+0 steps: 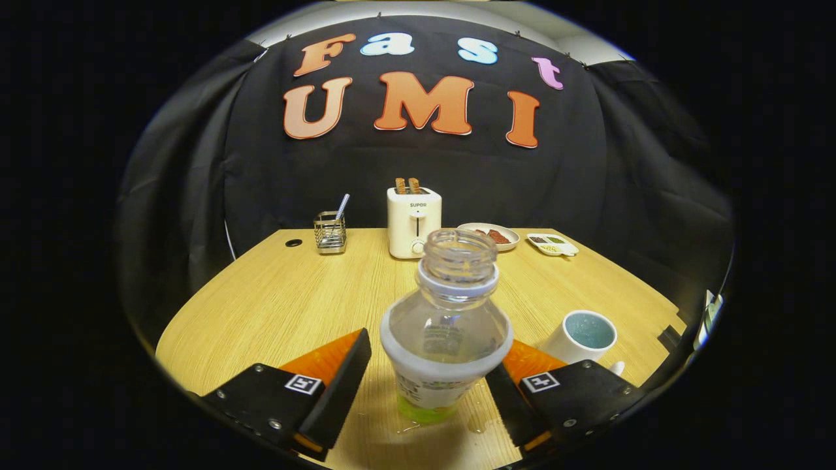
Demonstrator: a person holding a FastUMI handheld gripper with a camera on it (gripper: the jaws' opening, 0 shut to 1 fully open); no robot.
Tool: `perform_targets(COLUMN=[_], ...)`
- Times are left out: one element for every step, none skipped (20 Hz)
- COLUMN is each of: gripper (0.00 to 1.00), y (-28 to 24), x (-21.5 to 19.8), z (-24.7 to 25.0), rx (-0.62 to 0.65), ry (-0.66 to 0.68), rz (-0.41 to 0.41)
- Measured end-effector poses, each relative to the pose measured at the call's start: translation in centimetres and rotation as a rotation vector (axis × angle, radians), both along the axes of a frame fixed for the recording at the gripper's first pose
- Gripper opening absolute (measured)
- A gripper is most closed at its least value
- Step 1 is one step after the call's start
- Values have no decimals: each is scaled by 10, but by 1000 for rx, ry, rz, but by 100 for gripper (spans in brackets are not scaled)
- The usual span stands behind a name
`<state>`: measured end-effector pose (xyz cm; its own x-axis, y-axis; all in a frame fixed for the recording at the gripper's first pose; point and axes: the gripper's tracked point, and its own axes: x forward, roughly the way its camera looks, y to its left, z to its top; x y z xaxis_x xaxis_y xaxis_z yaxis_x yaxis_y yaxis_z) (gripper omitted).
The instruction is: Take the bottle from table, then pour the juice into the cup, finally place the bottle on the coaster
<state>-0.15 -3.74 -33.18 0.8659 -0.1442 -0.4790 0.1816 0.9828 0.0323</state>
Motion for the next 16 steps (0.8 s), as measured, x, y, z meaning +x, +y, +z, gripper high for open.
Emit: perform_targets(gripper=[82,73,64,61,59,59,59,59,59,59,59,59,59,59,59,59], y=[1,3,2,1,-2,-2,-3,-4,-4,-5,-4,-3,-2,-2,0,1], x=[2,0,1,1,-1,-1,-3,-3,-4,-3,-1,0,1,2,2,4], z=[0,0,2,2,1,0,0,4,13,16,21,26,32,35,39,41], rx=[12,33,44,54,66,80,93,106,124,151,185,217,248,277,304,330], ry=[-8,-16,-28,-33,-31,-25,-20,-28,-44,-55,-67,-82,-97,-107,-116,-123], rz=[11,12,11,10,-3,-13,-25,-31,-41,-51,-60,-68,-77,-84,-92,-95])
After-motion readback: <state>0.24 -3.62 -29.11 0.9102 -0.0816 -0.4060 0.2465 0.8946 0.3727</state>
